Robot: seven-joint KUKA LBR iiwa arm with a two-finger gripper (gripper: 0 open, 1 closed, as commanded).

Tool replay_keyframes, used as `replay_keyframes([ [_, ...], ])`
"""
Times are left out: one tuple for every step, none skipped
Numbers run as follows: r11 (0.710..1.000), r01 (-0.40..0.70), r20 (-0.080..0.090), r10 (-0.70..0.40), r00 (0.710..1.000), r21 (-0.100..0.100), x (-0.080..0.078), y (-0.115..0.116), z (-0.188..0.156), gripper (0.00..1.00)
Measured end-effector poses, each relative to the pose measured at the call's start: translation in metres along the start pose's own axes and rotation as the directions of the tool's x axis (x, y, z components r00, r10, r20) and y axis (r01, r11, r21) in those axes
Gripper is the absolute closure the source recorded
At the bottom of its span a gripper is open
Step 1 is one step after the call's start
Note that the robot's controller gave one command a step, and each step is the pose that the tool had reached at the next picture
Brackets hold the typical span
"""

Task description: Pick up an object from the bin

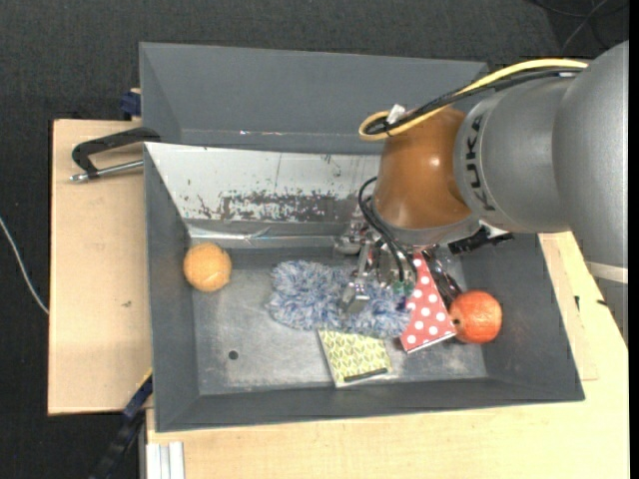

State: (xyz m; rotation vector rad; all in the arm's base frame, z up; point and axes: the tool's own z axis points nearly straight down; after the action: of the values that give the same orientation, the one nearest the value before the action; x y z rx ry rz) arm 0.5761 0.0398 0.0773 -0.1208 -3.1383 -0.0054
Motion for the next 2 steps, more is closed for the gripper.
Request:
replay_keyframes([
  [0.999,-0.047,-0.004,0.047,0.999,0.002,-0.002,0.0004,-0.0017,0.0],
  [1.0,0.0,0.021,0.0,1.0,-0.002,-0.0062,0.0025,-0.0068,1.0],
])
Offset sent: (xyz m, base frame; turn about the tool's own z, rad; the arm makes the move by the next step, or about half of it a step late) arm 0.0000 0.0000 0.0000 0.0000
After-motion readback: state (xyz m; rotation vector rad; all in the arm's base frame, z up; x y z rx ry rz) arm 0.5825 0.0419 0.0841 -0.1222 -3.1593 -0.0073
